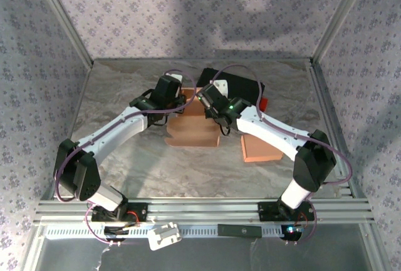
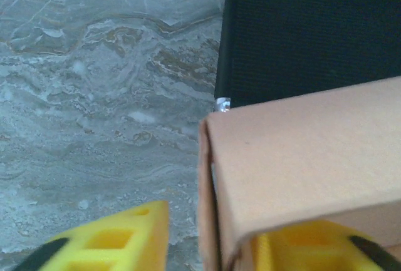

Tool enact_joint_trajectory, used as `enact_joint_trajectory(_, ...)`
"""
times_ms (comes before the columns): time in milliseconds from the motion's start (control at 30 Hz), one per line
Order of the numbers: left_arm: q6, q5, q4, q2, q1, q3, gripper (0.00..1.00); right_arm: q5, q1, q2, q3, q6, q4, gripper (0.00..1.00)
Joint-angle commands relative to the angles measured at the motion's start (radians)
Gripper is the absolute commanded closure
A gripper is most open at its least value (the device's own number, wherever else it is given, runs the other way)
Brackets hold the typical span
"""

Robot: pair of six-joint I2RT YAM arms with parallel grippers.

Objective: Fold the paper box

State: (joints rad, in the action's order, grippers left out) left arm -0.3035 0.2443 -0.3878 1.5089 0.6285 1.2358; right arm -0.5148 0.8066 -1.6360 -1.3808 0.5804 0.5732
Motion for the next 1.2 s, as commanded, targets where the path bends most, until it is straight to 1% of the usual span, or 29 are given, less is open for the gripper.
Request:
enact_joint_trajectory(0, 0.000, 0.040, 0.042, -0.032, 0.001, -0.002, 0.57, 0.002, -0.006, 0.024, 0.003, 0.013, 0.018, 1.00)
enact_joint_trajectory(67, 0.009, 0.039, 0.039, -0.033, -0.002, 0.009, 0.57, 0.005, -0.007, 0.023, 0.003, 0.014, 0.018, 1.00)
enact_joint_trajectory(133, 0.017, 0.028, 0.025, -0.020, -0.008, 0.028, 0.59, 0.009, -0.008, 0.024, 0.002, 0.015, 0.016, 1.00)
enact_joint_trajectory(267, 0.028, 0.025, 0.028, 0.004, -0.012, 0.034, 0.68, 0.019, -0.007, 0.024, -0.001, 0.017, 0.014, 1.00)
enact_joint_trajectory(333, 0.029, 0.020, 0.034, 0.014, -0.014, 0.037, 0.77, 0.021, -0.006, 0.025, -0.001, 0.018, 0.014, 1.00)
enact_joint_trajectory(433, 0.027, 0.042, 0.033, 0.022, -0.012, 0.039, 0.98, 0.021, -0.007, 0.025, -0.001, 0.019, 0.017, 1.00)
enact_joint_trajectory(467, 0.024, 0.055, 0.035, 0.020, -0.010, 0.037, 1.00, 0.021, -0.007, 0.025, -0.001, 0.018, 0.018, 1.00)
enact_joint_trajectory(600, 0.014, 0.135, 0.020, 0.017, 0.014, 0.033, 1.00, 0.022, -0.008, 0.021, 0.000, 0.025, 0.017, 1.00)
enact_joint_trajectory(667, 0.007, 0.149, 0.018, 0.013, 0.024, 0.030, 1.00, 0.019, -0.007, 0.017, -0.001, 0.029, 0.017, 1.00)
enact_joint_trajectory(700, 0.001, 0.151, 0.014, 0.009, 0.029, 0.028, 0.99, 0.019, -0.007, 0.015, -0.001, 0.032, 0.017, 1.00)
enact_joint_trajectory(767, -0.018, 0.162, 0.001, -0.004, 0.036, 0.030, 0.77, 0.015, -0.007, 0.013, 0.000, 0.037, 0.019, 1.00)
enact_joint_trajectory(833, -0.045, 0.171, -0.015, -0.031, 0.049, 0.032, 0.63, 0.014, -0.009, 0.014, 0.007, 0.040, 0.015, 1.00)
enact_joint_trajectory(900, -0.080, 0.171, -0.036, -0.062, 0.060, 0.039, 0.53, 0.016, -0.012, 0.017, 0.019, 0.040, 0.005, 1.00)
enact_joint_trajectory(1000, -0.157, 0.169, -0.084, -0.115, 0.075, 0.049, 0.43, 0.027, -0.021, 0.018, 0.037, 0.074, -0.010, 1.00)
enact_joint_trajectory(1033, -0.193, 0.163, -0.100, -0.135, 0.079, 0.047, 0.42, 0.027, -0.022, 0.019, 0.041, 0.081, -0.014, 1.00)
enact_joint_trajectory(1100, -0.252, 0.140, -0.105, -0.179, 0.084, 0.029, 0.43, 0.030, -0.024, 0.019, 0.049, 0.094, -0.019, 1.00)
enact_joint_trajectory(1167, -0.316, 0.128, -0.109, -0.221, 0.095, 0.006, 0.46, 0.028, -0.026, 0.019, 0.053, 0.112, -0.024, 1.00)
